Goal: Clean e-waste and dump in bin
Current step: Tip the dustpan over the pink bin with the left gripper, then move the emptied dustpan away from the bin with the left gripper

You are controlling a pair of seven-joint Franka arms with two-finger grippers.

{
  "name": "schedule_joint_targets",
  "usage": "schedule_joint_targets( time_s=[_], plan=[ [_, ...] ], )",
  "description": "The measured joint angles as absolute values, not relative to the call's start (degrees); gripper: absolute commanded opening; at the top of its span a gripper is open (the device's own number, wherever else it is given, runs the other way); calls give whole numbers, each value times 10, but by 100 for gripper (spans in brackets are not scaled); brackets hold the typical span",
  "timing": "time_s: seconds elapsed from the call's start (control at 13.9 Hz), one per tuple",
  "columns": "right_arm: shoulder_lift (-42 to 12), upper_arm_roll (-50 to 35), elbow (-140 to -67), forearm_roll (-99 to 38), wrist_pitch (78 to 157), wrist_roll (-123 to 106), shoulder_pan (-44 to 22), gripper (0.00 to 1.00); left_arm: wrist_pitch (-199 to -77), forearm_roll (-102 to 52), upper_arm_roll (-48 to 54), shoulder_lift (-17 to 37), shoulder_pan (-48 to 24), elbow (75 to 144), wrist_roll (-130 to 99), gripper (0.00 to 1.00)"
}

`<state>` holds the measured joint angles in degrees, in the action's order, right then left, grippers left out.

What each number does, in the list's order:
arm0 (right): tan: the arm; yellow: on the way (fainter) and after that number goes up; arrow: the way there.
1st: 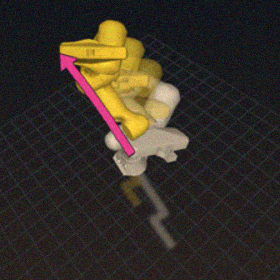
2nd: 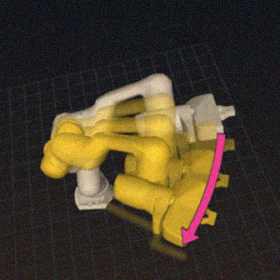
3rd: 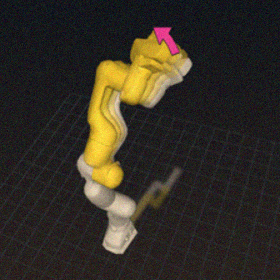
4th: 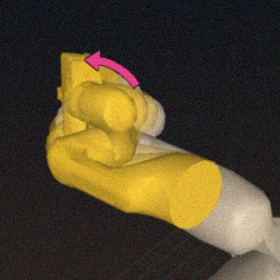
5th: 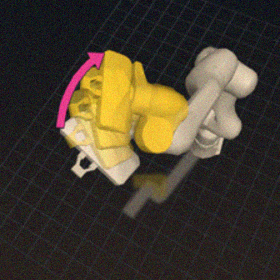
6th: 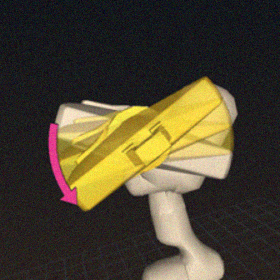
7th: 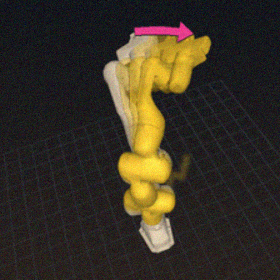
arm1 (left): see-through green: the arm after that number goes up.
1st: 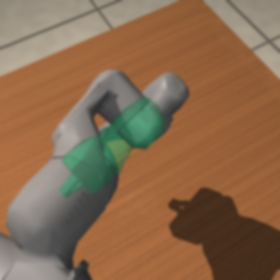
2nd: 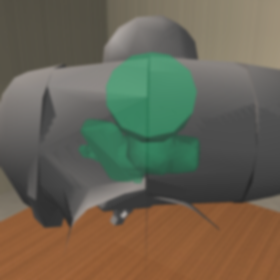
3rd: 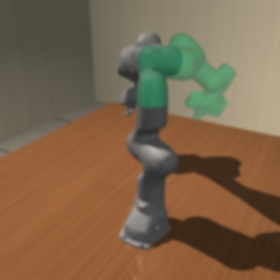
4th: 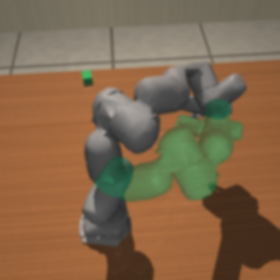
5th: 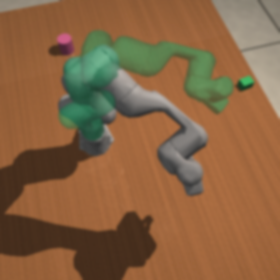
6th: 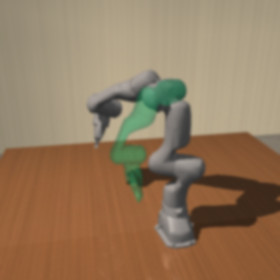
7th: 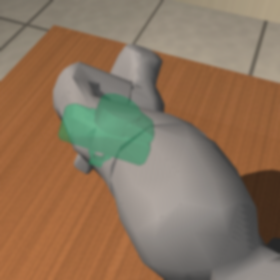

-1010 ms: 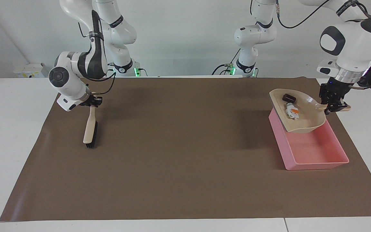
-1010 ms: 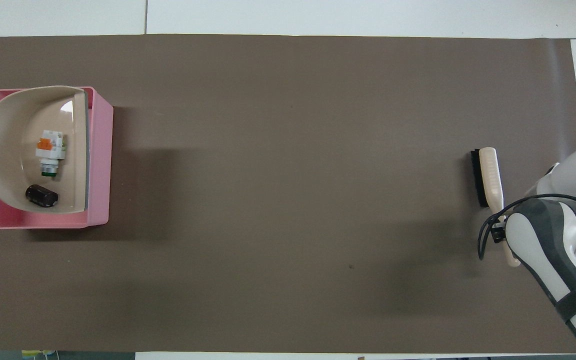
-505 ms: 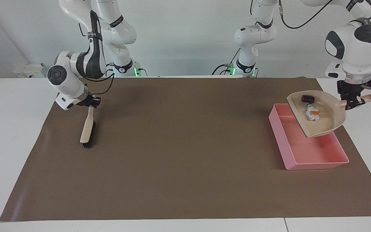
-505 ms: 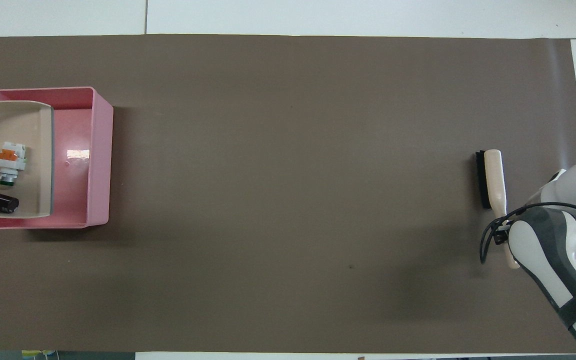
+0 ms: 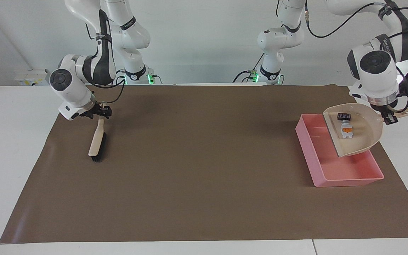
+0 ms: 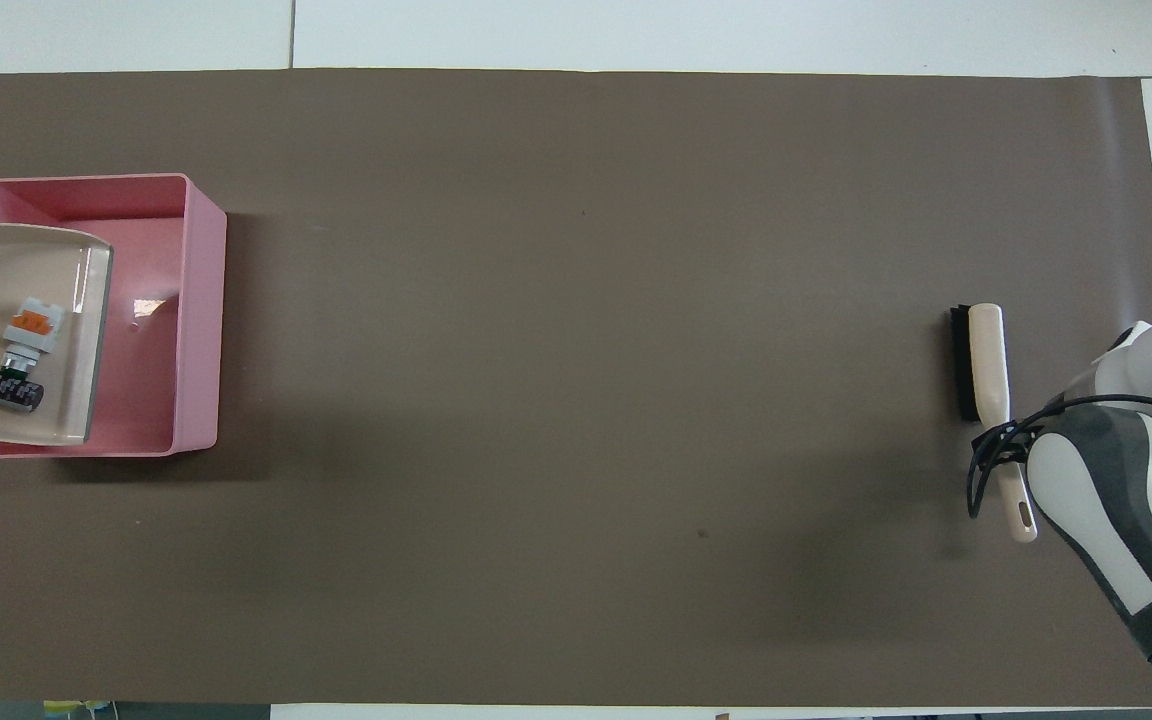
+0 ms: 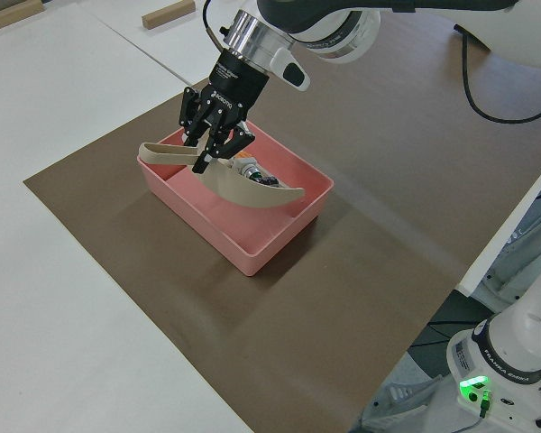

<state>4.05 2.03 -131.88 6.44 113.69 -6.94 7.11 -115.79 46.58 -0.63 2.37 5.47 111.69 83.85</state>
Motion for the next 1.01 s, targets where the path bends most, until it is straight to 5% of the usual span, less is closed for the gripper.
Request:
schedule_joint_targets(
  time_s=[0.58, 1.01],
  plan=[
    [56, 4, -1144, 64, 1124, -15, 35, 100, -1073, 584, -5, 23, -22, 1158, 733, 0],
    [15, 36, -910, 35, 893, 62, 0, 100, -975, 601, -4, 20, -59, 1123, 702, 0]
  ],
)
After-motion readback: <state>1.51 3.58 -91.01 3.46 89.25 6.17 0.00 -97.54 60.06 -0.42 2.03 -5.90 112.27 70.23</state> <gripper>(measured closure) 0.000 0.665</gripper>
